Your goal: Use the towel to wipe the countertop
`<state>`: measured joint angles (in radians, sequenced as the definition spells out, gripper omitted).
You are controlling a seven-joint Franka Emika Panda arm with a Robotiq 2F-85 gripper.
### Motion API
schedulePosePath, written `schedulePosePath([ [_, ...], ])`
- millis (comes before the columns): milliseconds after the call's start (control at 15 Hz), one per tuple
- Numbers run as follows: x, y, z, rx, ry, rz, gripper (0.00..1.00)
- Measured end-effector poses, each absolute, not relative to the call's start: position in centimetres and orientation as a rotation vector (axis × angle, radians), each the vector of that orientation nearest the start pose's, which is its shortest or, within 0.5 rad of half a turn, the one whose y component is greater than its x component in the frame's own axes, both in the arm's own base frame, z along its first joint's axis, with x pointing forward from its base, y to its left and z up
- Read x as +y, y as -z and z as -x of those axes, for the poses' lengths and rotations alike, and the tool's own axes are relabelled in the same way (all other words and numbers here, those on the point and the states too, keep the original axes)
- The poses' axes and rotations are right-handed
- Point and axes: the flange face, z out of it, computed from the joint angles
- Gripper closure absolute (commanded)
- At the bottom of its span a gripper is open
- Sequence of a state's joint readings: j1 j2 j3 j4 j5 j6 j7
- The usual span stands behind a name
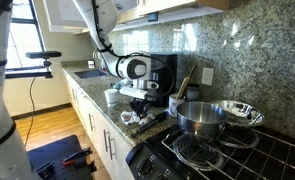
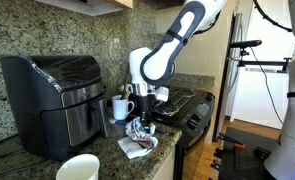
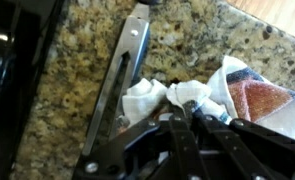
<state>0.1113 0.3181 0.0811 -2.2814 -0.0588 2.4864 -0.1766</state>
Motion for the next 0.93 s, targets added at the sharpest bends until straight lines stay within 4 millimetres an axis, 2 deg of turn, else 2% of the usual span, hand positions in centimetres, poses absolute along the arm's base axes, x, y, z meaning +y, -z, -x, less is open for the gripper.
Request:
schedulePosePath([
  [200, 10.7, -19.7, -49.2, -0.667, -0.234, 3.041, 0.95],
  [533, 15.1, -19.5, -46.3, -0.841, -0.308, 2.925, 0.95],
  [733, 17.7, -19.8, -45.6, -0.921, -0.301, 2.882, 0.95],
  [933, 19.3, -20.3, -46.0, -0.959, -0.273, 2.868, 0.95],
])
